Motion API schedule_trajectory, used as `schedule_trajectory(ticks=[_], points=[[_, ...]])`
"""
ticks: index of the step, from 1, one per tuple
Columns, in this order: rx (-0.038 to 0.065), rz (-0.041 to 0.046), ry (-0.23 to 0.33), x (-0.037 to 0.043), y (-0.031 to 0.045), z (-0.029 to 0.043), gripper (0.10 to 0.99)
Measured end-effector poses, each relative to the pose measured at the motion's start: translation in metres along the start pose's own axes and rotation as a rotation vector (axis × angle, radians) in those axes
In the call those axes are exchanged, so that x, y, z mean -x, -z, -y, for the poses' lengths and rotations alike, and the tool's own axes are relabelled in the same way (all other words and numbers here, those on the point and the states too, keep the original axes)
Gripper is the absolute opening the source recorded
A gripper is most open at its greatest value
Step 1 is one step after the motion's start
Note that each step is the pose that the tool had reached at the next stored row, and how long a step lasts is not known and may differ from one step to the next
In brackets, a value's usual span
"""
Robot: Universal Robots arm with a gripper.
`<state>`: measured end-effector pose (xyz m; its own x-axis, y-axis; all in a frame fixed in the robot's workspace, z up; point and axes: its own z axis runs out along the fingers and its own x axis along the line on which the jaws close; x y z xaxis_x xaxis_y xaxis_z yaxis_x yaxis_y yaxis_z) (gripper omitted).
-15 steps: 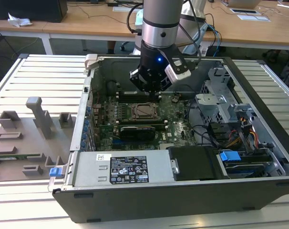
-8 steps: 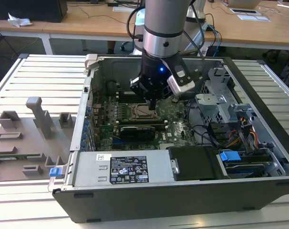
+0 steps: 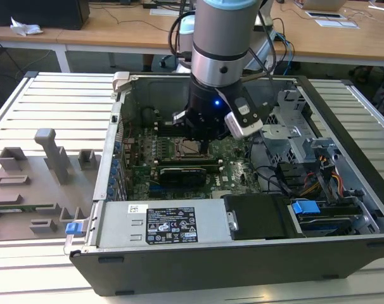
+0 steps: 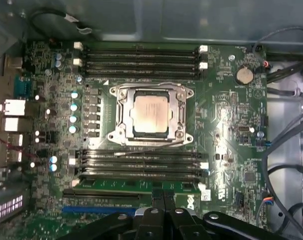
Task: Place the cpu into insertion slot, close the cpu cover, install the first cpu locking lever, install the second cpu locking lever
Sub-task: 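Install the second cpu locking lever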
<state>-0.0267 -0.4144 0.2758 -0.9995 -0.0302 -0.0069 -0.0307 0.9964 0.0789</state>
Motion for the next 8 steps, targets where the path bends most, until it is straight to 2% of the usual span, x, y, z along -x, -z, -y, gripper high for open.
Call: schedule_trajectory(ticks=[6,7,8], points=[[0.032,0.0010,0.000,-0.0007,0.0019,0.0251,0.110],[0.038,0.0012,0.000,-0.0008,0.0020,0.0270,0.110],[0.056,0.0017,0.000,-0.0009,0.0022,0.0289,0.110]])
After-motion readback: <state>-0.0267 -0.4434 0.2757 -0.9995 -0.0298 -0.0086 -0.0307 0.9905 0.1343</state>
